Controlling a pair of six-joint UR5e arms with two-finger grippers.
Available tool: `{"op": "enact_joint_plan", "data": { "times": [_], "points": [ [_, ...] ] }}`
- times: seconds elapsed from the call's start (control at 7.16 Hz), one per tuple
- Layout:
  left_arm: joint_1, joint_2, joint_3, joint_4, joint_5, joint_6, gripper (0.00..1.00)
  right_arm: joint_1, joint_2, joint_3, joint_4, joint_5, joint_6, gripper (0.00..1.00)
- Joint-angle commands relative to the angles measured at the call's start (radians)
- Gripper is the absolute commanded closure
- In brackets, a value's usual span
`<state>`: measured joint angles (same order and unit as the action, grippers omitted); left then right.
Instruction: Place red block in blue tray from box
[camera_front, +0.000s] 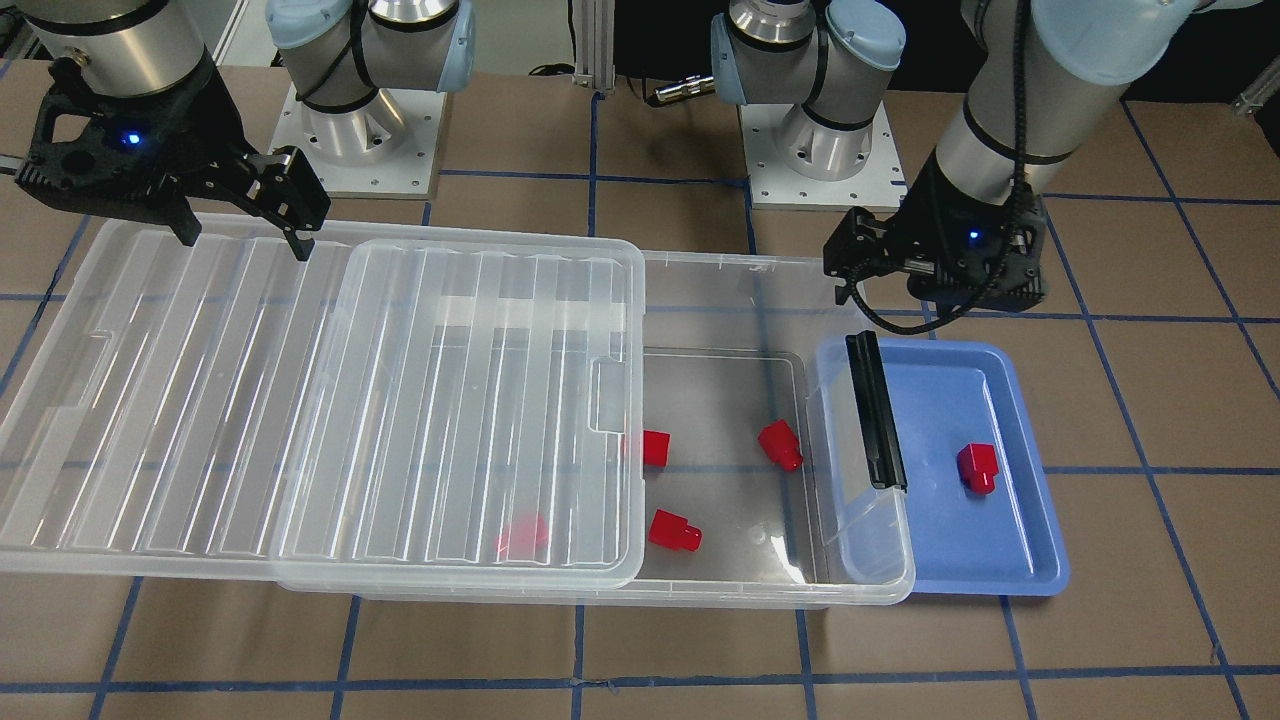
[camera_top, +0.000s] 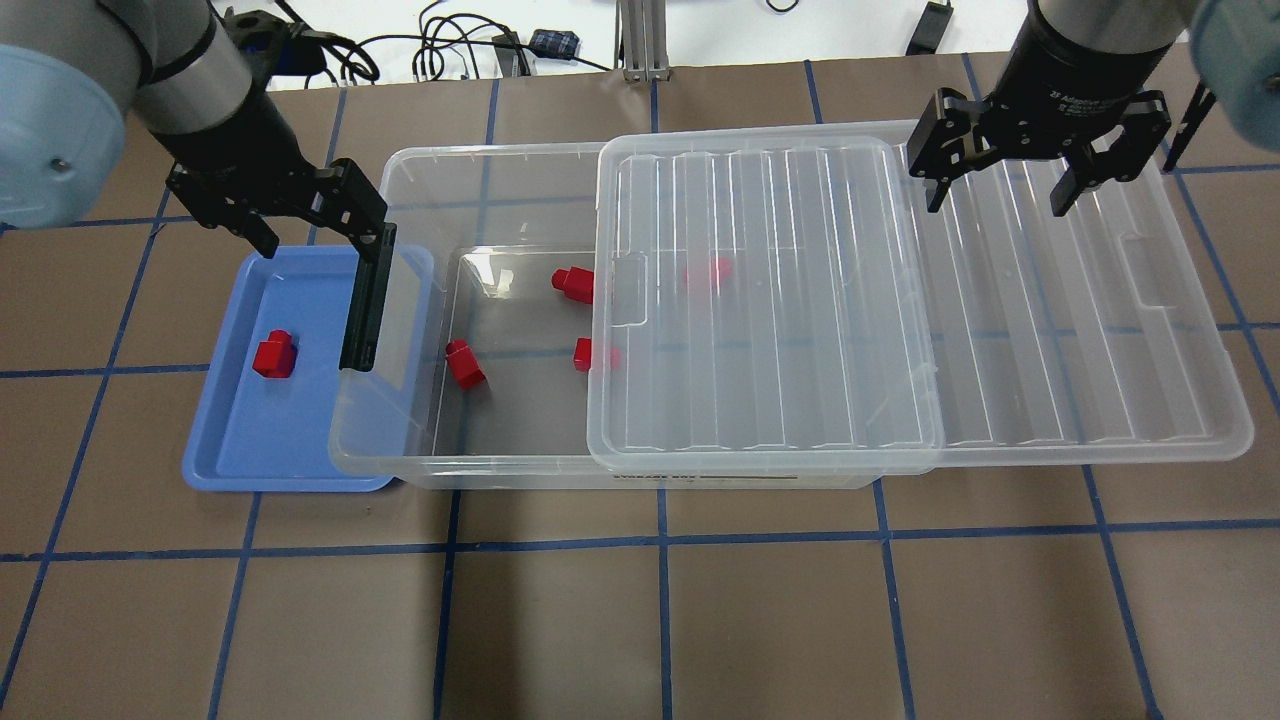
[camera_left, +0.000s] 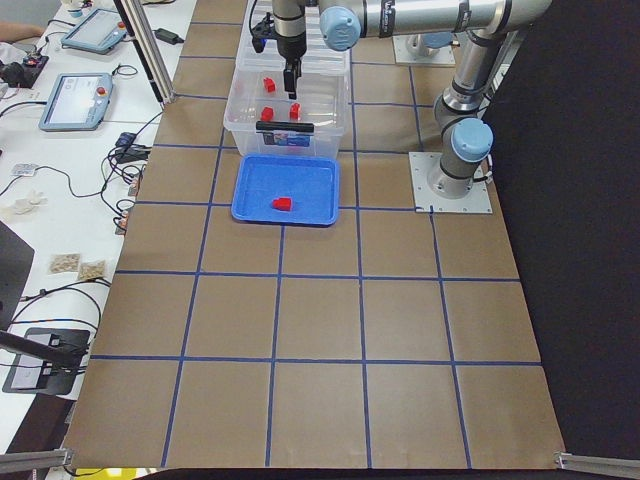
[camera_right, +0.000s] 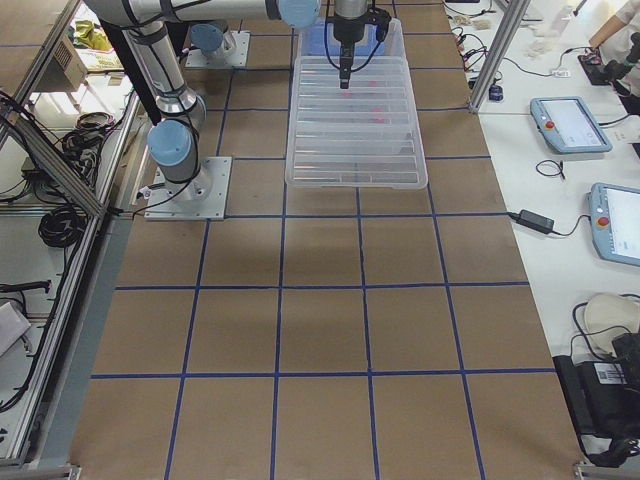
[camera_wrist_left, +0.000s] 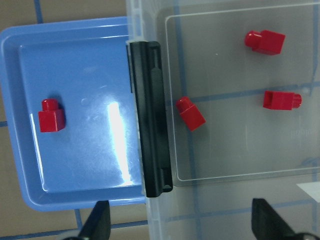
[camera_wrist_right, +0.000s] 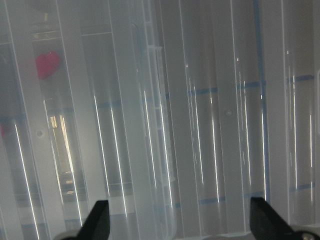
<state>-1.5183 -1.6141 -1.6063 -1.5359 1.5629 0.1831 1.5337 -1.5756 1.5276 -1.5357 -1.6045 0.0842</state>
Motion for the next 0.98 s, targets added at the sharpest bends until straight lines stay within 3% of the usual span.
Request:
{"op": "enact_joint_plan", "data": {
  "times": [0.0, 0.56, 0.84],
  "points": [
    [-0.031, 0.045, -0.041, -0.01, 0.02, -0.002, 0.0, 0.0, -0.001, 0.002, -0.001, 0.001, 0.0, 0.0],
    [-0.016, 0.088, -0.044, -0.067, 0.02, -0.001, 0.0, -0.003, 0.002, -0.001, 0.0, -0.002, -0.001, 0.0],
    [-0.013, 0.094, -0.046, -0.076, 0.019, 0.003, 0.0, -0.053, 0.008, -0.007, -0.014, -0.005, -0.169, 0.0]
  ]
}}
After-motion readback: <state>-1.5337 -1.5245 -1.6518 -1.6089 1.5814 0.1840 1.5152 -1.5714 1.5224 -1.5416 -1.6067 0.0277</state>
